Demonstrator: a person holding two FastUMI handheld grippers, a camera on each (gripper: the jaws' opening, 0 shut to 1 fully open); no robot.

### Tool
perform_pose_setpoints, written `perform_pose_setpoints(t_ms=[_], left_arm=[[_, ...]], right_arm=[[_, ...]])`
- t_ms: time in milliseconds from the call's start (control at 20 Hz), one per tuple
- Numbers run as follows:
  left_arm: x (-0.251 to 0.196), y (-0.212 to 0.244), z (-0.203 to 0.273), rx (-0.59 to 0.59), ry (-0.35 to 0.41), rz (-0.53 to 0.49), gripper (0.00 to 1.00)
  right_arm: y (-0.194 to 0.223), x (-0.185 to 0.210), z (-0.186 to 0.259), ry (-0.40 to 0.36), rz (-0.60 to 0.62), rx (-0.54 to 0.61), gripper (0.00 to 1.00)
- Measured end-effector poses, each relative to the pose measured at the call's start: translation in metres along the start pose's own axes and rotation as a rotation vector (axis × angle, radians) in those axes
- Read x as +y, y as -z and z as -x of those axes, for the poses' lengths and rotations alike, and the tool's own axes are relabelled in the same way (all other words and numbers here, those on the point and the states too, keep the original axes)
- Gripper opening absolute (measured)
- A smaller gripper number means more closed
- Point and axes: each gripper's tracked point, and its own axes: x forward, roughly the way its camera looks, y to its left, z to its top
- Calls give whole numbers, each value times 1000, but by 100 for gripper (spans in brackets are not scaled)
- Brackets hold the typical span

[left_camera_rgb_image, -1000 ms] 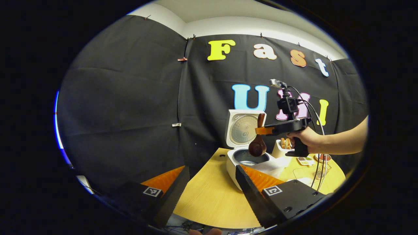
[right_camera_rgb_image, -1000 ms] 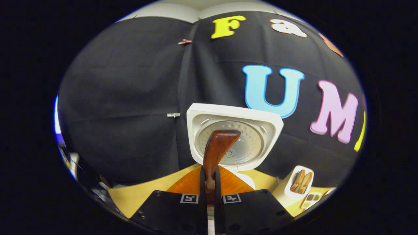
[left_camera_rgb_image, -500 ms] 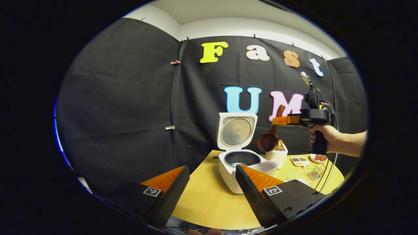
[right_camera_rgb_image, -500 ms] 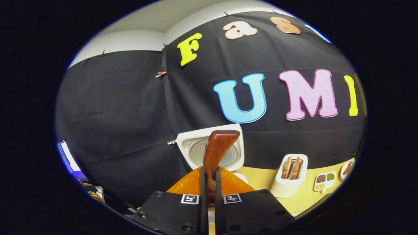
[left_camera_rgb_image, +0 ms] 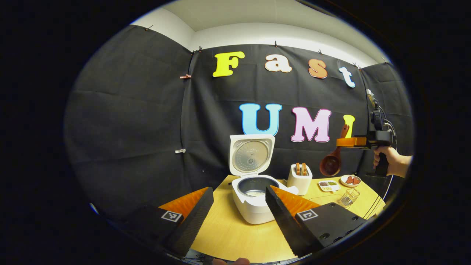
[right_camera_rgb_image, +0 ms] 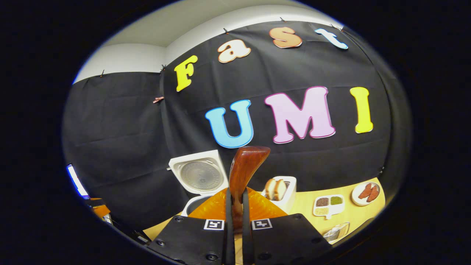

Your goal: Close the left gripper, press the button to open the rice cooker; take a wooden spoon from the chopstick holder with the right hand, scoop a spoonful of rice and pour it into the rice cooker, then put the wooden spoon back into the chopstick holder.

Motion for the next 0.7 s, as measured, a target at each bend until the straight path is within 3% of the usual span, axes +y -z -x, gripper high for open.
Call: perform_pose_setpoints(t_ms=[350,700], left_arm=[[-34,-5,0,6,2,1,98],[-56,-11,-2,22,-25,-9,97]], right_arm=[[3,-119,42,179,-32,12,12],[67,-229,63,381,-17,109,12]])
